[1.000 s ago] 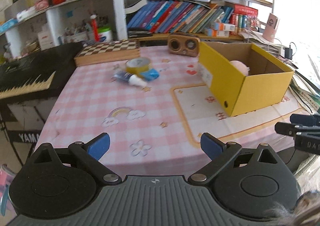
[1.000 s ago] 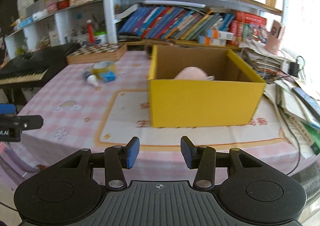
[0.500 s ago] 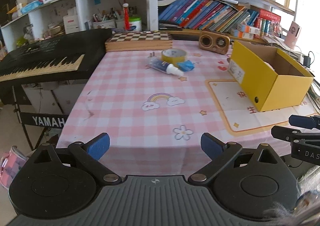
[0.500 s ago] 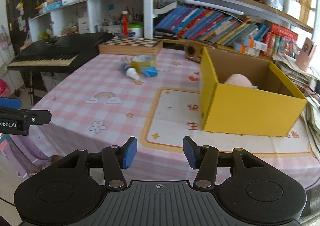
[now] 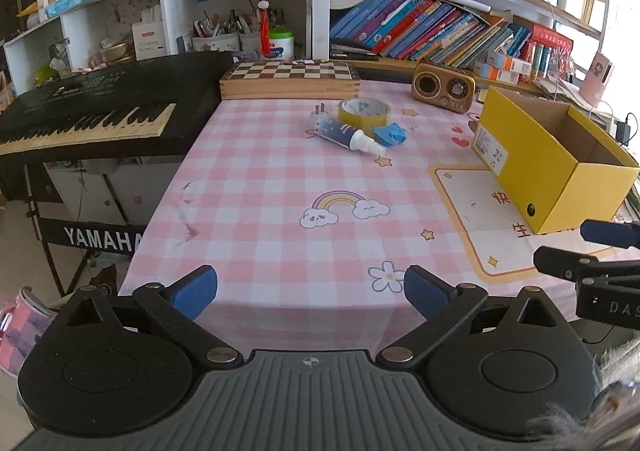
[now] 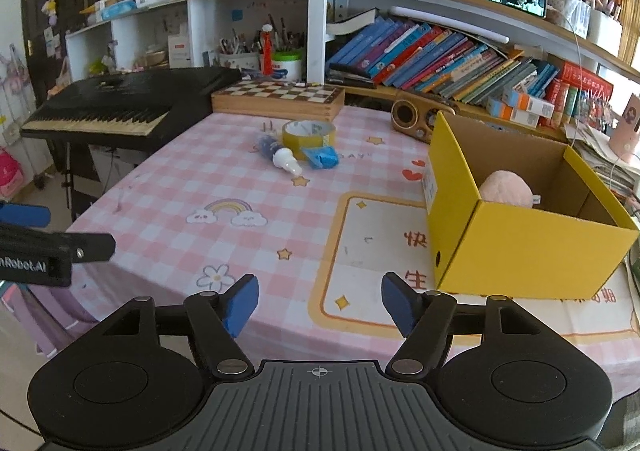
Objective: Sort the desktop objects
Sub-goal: 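Move both tools toward the glue bottle and blue pouch beside the tape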
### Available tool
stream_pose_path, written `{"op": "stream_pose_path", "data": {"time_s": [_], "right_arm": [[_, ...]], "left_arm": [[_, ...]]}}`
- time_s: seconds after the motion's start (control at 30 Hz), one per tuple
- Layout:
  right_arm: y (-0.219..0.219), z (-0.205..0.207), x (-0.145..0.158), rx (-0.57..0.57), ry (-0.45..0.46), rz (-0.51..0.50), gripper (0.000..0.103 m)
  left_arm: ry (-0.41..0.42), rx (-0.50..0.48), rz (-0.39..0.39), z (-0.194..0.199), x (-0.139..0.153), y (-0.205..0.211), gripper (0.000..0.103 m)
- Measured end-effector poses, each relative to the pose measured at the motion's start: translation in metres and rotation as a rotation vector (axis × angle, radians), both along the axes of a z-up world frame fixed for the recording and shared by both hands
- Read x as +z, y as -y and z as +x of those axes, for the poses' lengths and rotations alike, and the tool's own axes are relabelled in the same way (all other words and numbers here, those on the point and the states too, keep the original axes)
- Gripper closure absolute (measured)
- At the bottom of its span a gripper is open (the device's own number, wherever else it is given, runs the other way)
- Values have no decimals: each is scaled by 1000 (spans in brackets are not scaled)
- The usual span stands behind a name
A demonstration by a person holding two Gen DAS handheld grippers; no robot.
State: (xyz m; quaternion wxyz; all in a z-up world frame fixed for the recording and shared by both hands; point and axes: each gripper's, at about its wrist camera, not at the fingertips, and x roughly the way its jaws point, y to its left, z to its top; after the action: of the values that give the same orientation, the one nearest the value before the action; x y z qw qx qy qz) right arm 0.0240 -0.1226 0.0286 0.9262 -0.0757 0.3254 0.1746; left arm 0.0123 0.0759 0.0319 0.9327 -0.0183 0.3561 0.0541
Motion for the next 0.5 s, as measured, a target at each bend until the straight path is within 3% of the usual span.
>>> {"op": "stream_pose_path", "data": {"time_s": [0.5], "right_arm": [[-9,57,-14,42,-49,30,31]], "left_arm": [[-26,17,17,44,-6,2,1]]}}
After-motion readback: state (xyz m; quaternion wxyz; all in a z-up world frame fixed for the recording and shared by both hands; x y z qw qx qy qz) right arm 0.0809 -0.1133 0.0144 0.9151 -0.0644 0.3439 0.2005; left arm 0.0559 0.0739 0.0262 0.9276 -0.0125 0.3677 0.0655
